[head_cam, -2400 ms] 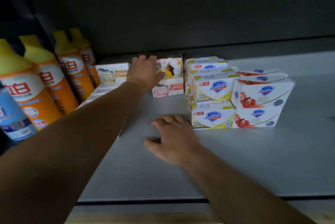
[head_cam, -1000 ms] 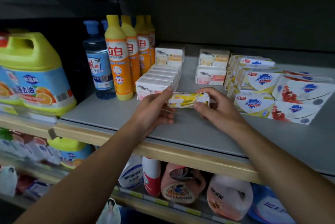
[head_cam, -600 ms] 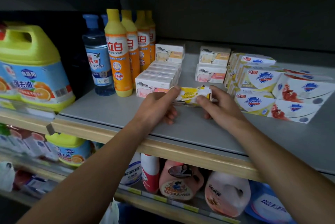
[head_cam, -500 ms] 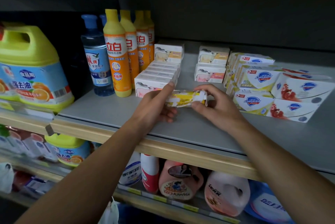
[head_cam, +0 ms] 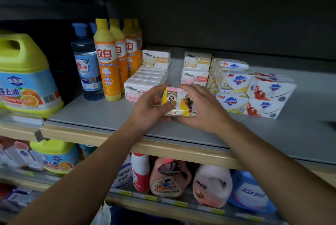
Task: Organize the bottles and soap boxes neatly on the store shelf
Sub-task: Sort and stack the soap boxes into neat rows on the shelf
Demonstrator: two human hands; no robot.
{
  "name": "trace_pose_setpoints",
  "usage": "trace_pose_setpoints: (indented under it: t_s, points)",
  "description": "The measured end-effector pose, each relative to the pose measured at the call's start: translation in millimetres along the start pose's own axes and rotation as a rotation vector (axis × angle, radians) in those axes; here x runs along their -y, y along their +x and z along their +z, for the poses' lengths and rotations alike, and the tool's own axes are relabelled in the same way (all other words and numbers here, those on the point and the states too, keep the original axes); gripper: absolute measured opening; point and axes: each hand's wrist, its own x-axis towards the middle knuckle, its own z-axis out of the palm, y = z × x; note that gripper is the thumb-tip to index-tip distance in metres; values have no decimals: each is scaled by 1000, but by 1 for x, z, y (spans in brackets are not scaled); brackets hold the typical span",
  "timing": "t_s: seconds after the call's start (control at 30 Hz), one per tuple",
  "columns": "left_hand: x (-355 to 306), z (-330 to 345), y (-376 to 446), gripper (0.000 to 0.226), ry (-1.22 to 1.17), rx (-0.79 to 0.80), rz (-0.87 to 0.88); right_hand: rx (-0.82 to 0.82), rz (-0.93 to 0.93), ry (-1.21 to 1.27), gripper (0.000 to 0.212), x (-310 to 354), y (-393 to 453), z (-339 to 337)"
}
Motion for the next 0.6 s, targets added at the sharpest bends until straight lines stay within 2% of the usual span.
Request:
trace_pose_setpoints:
  t_s: [0.07, 0.17, 0.27, 0.37, 0.47, 0.6]
  points:
    - [-3, 13, 0, 41, -29, 22, 11, -68, 56, -15, 85, -2, -15, -14]
    - [-3, 42, 5, 23, -8, 33, -7, -181, 165, 1, 84, -11, -44, -40]
    - [5, 79, 13, 24, 323, 45, 107, -269, 291, -12, 82, -32, -79, -69]
    - [14, 118, 13, 33, 693, 204, 265, -357, 424, -53, 78, -63, -116, -99]
    - [24, 155, 12, 42, 941, 396, 313, -425, 543, -136, 72, -96, -150, -128]
    - [38, 191, 12, 55, 1184, 513, 368, -502, 771, -178, 78, -142, -186, -165]
